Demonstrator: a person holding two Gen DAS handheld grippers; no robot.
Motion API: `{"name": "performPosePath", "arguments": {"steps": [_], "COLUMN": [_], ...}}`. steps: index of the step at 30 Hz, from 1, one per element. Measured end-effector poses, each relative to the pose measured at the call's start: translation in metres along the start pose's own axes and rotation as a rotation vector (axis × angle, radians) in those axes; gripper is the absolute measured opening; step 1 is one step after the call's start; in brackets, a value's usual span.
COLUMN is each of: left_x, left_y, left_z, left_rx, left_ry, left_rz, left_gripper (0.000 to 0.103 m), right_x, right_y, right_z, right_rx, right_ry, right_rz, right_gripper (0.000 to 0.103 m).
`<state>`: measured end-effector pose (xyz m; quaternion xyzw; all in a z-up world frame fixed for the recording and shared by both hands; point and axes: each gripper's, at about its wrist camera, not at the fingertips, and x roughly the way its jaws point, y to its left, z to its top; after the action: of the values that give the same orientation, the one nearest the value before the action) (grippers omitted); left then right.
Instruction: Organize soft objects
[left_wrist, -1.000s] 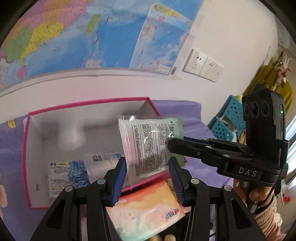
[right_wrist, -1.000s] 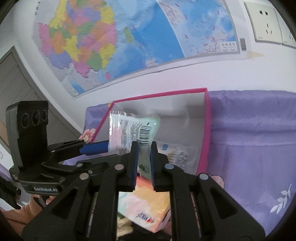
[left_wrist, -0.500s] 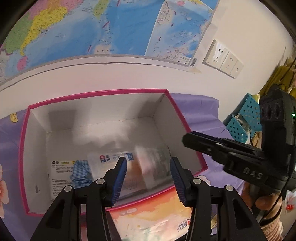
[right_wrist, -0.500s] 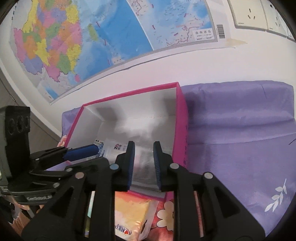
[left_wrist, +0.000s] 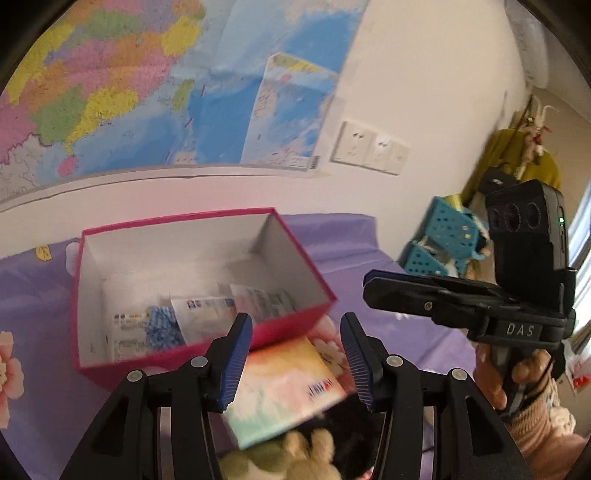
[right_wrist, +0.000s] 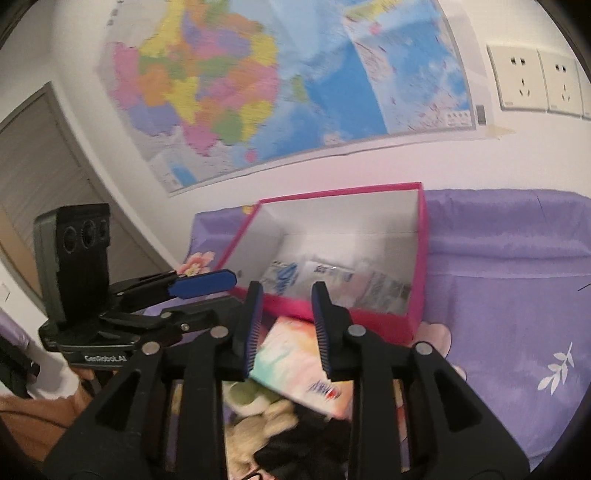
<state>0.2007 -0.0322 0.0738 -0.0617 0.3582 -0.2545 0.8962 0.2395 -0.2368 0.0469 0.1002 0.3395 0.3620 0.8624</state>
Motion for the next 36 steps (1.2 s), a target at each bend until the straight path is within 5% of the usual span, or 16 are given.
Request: {"name": "performPosePath", "arguments": {"steps": [7, 21, 31, 33, 35, 36], "left_x": [-0.033, -0.001, 0.013, 0.015, 0.018, 0.02], "left_y": [-0.015, -0.022, -0.025, -0.025, -0.026, -0.026], "left_z": [-0.037, -0.104, -0.12, -0.121, -0.122, -0.122], "left_rx": [0.047, -0.001, -0.007, -0.007, -0.005, -0.004], "left_ry": [-0.011, 0.14, 0.196, 0.206, 0.215, 0.221], "left_rz": [-0.074, -0.141, -0.151, -0.154, -0.16, -0.161], "left_gripper": [0.055, 0.055, 0.055, 0.055, 0.055, 0.055], "right_x": [-0.032, -0.008, 0.027, 0.03, 0.031, 0.031], "right_y": [0.032, -0.001, -0.028, -0.031, -0.033, -0.033], "right_z": [-0.023, -0.109, -0.128, -0.13, -0.131, -0.132], "right_rx": [-0.051, 0.037, 0.11, 0.122, 0.126, 0.124], "right_ry": [-0.016, 0.213, 0.293, 0.29, 0.284, 0.286], "right_rz": [0.024, -0.129, -0.144, -0.128, -0.126, -0.122], "right_gripper": [0.049, 0.05, 0.05, 0.048, 0.027, 0.025]}}
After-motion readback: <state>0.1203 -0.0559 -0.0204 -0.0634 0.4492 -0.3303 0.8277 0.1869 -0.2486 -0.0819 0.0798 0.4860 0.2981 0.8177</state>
